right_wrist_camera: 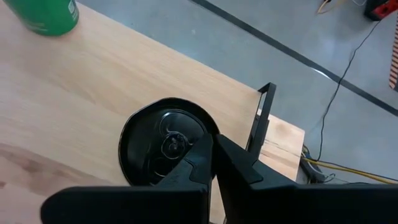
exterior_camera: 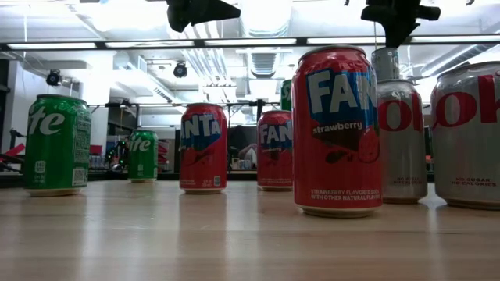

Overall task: Place canned beverage on shelf
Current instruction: Put the center white soda can on the shelf

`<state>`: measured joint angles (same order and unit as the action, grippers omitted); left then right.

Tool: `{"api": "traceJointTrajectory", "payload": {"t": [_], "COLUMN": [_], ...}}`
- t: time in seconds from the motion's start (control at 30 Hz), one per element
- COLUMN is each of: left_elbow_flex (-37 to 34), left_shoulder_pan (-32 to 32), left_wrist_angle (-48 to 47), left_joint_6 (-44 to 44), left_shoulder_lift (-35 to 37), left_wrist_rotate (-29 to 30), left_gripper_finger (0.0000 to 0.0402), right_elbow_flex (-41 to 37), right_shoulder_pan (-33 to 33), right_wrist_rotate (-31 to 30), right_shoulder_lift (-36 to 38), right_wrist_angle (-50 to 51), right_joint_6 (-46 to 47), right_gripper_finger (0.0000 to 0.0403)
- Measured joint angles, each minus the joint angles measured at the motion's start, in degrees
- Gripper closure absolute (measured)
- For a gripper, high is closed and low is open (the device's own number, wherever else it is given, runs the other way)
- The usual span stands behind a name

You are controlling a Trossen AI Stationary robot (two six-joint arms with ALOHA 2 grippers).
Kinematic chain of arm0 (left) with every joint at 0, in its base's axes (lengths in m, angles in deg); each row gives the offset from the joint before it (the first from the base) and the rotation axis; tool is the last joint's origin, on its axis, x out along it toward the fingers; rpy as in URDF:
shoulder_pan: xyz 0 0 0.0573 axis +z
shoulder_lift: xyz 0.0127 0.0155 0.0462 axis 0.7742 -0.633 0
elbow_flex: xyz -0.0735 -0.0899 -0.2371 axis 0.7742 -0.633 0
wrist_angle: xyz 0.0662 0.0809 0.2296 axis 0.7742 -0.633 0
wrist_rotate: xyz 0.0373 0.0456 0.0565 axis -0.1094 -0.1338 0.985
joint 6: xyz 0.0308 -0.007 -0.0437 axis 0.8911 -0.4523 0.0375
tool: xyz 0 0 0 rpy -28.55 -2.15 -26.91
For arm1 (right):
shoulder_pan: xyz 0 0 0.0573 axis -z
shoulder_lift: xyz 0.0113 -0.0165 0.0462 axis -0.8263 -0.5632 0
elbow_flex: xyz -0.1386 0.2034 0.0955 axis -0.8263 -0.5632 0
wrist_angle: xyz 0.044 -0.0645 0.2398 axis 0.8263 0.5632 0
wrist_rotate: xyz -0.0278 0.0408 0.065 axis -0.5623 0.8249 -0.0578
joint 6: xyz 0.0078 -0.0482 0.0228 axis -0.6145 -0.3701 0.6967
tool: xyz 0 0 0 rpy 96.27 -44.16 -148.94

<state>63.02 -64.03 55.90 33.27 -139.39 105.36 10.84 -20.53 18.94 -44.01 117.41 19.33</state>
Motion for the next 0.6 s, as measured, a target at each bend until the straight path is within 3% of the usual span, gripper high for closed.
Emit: {"api": "traceJointTrajectory", "payload": {"t": [0.6], "left_elbow_flex": [0.0], "left_shoulder_pan": [0.01], "left_wrist_angle": [0.02], "left_joint_6": [0.0], "left_shoulder_lift": [0.04], "left_wrist_rotate": [0.0], "left_gripper_finger": [0.0141], "right_elbow_flex": [0.0], "right_shoulder_pan": [-0.06], "right_wrist_rotate": [0.23], "right_shoulder_lift": [2.94], "right_wrist_angle": [-1.64], "right_joint_6": [-0.41], "right_gripper_finger": [0.039]}}
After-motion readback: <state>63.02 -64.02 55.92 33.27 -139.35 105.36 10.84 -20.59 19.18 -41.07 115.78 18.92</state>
